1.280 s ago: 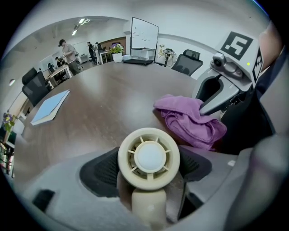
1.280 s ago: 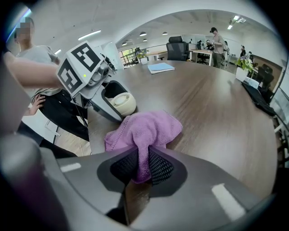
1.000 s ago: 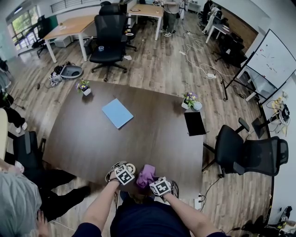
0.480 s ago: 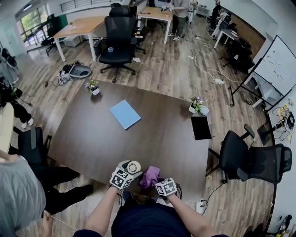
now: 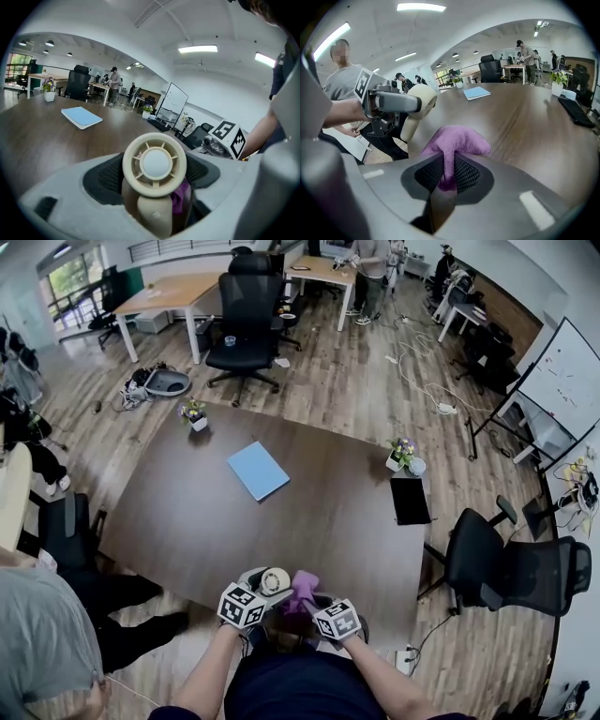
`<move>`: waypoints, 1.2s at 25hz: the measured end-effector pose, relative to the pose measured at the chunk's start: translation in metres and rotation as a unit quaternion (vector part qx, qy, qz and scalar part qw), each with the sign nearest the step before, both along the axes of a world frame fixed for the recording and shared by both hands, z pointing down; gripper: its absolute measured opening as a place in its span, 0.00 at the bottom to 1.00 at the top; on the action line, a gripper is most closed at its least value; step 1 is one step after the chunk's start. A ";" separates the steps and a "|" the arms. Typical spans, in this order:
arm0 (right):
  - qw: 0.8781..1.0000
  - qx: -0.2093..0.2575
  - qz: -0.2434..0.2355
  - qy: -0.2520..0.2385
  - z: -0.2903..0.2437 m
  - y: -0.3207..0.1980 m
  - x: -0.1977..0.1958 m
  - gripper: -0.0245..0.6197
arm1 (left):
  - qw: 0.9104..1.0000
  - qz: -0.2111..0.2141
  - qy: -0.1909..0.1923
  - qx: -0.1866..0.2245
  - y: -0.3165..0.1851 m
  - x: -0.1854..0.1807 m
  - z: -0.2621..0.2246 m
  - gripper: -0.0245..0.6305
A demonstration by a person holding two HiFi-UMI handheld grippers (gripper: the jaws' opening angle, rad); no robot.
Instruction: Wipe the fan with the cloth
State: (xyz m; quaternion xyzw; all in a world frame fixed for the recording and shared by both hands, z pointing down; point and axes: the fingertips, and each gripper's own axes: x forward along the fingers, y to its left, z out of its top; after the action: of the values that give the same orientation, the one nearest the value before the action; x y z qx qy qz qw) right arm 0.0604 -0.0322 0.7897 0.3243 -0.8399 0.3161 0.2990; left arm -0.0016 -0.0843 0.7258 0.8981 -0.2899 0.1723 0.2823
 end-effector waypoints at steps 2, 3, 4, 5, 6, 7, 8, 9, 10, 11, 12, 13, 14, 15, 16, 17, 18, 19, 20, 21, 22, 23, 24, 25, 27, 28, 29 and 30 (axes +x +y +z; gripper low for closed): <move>1.000 0.008 -0.005 -0.008 -0.007 -0.002 -0.004 0.14 | 1.000 -0.003 0.011 0.003 -0.001 0.000 -0.006 0.61; 1.000 0.014 -0.008 -0.013 -0.011 -0.004 -0.006 0.14 | 1.000 -0.005 0.014 0.004 -0.002 0.000 -0.009 0.61; 1.000 0.020 -0.011 -0.019 -0.015 -0.005 -0.008 0.14 | 1.000 -0.008 0.020 0.002 -0.003 0.000 -0.012 0.61; 0.999 0.025 -0.013 -0.025 -0.020 -0.007 -0.010 0.14 | 0.999 -0.015 0.032 -0.001 -0.004 0.000 -0.015 0.61; 0.999 0.030 -0.015 -0.031 -0.025 -0.007 -0.013 0.14 | 0.998 -0.024 0.050 -0.005 -0.006 -0.001 -0.020 0.61; 0.999 0.035 -0.019 -0.037 -0.029 -0.007 -0.015 0.14 | 0.997 -0.033 0.071 -0.008 -0.007 -0.001 -0.026 0.61; 0.998 0.039 -0.023 -0.042 -0.033 -0.007 -0.019 0.14 | 0.995 -0.041 0.093 -0.010 -0.009 -0.002 -0.033 0.61; 0.997 0.043 -0.028 -0.048 -0.038 -0.006 -0.022 0.14 | 0.992 -0.048 0.113 -0.011 -0.011 -0.002 -0.040 0.61; 0.997 0.049 -0.034 -0.056 -0.043 -0.006 -0.026 0.14 | 0.990 -0.054 0.133 -0.012 -0.014 -0.002 -0.047 0.61; 0.996 0.055 -0.040 -0.063 -0.048 -0.007 -0.030 0.14 | 0.986 -0.061 0.155 -0.014 -0.016 -0.003 -0.054 0.61; 0.995 0.062 -0.046 -0.071 -0.054 -0.007 -0.034 0.14 | 0.981 -0.069 0.179 -0.017 -0.018 -0.004 -0.061 0.61; 0.993 0.069 -0.052 -0.076 -0.061 -0.007 -0.037 0.14 | 0.976 -0.079 0.204 -0.020 -0.021 -0.005 -0.068 0.61; 0.992 0.078 -0.057 -0.081 -0.069 -0.007 -0.040 0.14 | 0.969 -0.089 0.229 -0.025 -0.024 -0.008 -0.075 0.61; 0.990 0.087 -0.062 -0.086 -0.078 -0.007 -0.043 0.14 | 0.962 -0.100 0.252 -0.030 -0.026 -0.011 -0.081 0.61; 0.989 0.098 -0.067 -0.091 -0.088 -0.007 -0.045 0.14 | 0.956 -0.110 0.271 -0.035 -0.029 -0.014 -0.085 0.61; 0.987 0.109 -0.070 -0.096 -0.097 -0.007 -0.048 0.14 | 0.950 -0.117 0.285 -0.039 -0.031 -0.016 -0.089 0.61; 0.985 0.120 -0.073 -0.100 -0.106 -0.008 -0.050 0.14 | 0.947 -0.121 0.295 -0.042 -0.033 -0.019 -0.091 0.61; 0.983 0.130 -0.075 -0.106 -0.114 -0.008 -0.052 0.14 | 0.944 -0.123 0.303 -0.044 -0.034 -0.020 -0.093 0.61; 0.981 0.137 -0.076 -0.113 -0.122 -0.009 -0.054 0.14 | 0.941 -0.126 0.310 -0.046 -0.034 -0.022 -0.095 0.61; 0.979 0.142 -0.075 -0.121 -0.129 -0.009 -0.055 0.14 | 0.937 -0.129 0.321 -0.048 -0.034 -0.023 -0.098 0.61; 0.978 0.147 -0.074 -0.128 -0.136 -0.010 -0.056 0.14 | 0.932 -0.132 0.335 -0.050 -0.034 -0.024 -0.102 0.61; 0.977 0.152 -0.073 -0.132 -0.141 -0.010 -0.056 0.14 | 0.926 -0.133 0.351 -0.053 -0.034 -0.024 -0.107 0.61; 0.975 0.159 -0.072 -0.135 -0.146 -0.011 -0.055 0.14 | 0.920 -0.133 0.364 -0.055 -0.033 -0.024 -0.112 0.61; 0.974 0.166 -0.071 -0.137 -0.151 -0.012 -0.054 0.14 | 0.916 -0.130 0.375 -0.056 -0.032 -0.023 -0.116 0.61; 0.971 0.181 -0.070 -0.138 -0.160 -0.015 -0.052 0.14 | 0.911 -0.120 0.389 -0.057 -0.028 -0.022 -0.123 0.61; 0.970 0.189 -0.069 -0.138 -0.165 -0.016 -0.051 0.14 | 0.909 -0.116 0.396 -0.058 -0.026 -0.022 -0.125 0.61; 0.968 0.195 -0.069 -0.139 -0.170 -0.017 -0.050 0.14 | 0.906 -0.113 0.404 -0.059 -0.025 -0.022 -0.128 0.61; 0.967 0.202 -0.068 -0.139 -0.175 -0.019 -0.049 0.14 | 0.903 -0.110 0.412 -0.061 -0.023 -0.022 -0.131 0.61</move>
State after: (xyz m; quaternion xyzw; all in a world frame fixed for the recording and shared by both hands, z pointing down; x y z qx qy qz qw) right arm 0.0118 -0.0511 0.6149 0.2730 -0.9397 0.1613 0.1284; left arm -0.0239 -0.1076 0.5951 0.8327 -0.2334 -0.2275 0.4476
